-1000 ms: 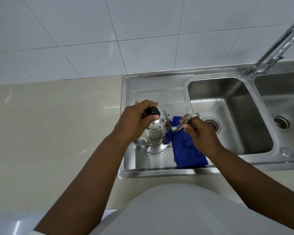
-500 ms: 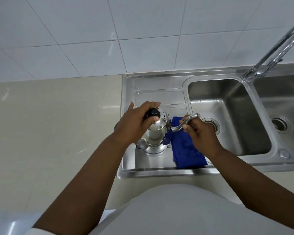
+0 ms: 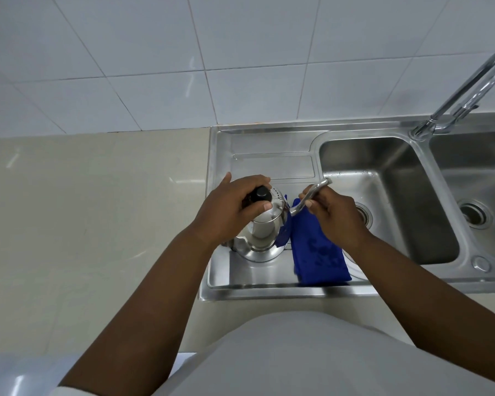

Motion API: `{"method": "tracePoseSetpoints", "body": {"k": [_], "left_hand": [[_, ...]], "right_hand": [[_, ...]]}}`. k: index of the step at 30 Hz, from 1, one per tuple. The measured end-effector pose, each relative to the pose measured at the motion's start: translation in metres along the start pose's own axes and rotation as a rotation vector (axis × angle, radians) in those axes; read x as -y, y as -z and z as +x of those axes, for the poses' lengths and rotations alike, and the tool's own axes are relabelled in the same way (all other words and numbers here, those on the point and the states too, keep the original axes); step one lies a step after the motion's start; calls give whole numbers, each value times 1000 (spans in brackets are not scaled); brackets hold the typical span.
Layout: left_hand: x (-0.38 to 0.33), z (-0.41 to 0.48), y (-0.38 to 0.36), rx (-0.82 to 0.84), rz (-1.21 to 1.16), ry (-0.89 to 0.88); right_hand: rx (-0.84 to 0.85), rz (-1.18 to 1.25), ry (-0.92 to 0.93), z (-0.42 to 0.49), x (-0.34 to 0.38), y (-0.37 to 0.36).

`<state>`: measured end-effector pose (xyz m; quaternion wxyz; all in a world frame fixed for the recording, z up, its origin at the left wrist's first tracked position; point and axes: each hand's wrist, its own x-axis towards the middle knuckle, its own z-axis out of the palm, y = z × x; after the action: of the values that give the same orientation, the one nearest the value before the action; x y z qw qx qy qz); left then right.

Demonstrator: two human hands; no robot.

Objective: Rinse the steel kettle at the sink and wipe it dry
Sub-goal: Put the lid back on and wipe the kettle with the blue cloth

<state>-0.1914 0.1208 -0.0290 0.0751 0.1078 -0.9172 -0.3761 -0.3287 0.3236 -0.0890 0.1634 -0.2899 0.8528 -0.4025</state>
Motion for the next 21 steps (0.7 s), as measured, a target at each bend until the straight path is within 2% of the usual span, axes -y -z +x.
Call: {"method": "tracePoseSetpoints", "body": {"k": [8, 13, 16, 19, 21], "left_hand": [[6, -3, -7, -22, -81, -44], [10, -6, -17, -72, -62, -36], [9, -7, -19, -82, -62, 0], [6, -8, -21, -127, -51, 19], [3, -10, -26, -150, -61, 50]], "right_hand": [[58, -29, 33, 43, 14, -12], [56, -105, -37, 45, 18, -20], [106, -160, -144, 24, -3, -28], [236, -403, -230, -11, -31, -46], [311, -612, -150, -33, -51, -58]]}}
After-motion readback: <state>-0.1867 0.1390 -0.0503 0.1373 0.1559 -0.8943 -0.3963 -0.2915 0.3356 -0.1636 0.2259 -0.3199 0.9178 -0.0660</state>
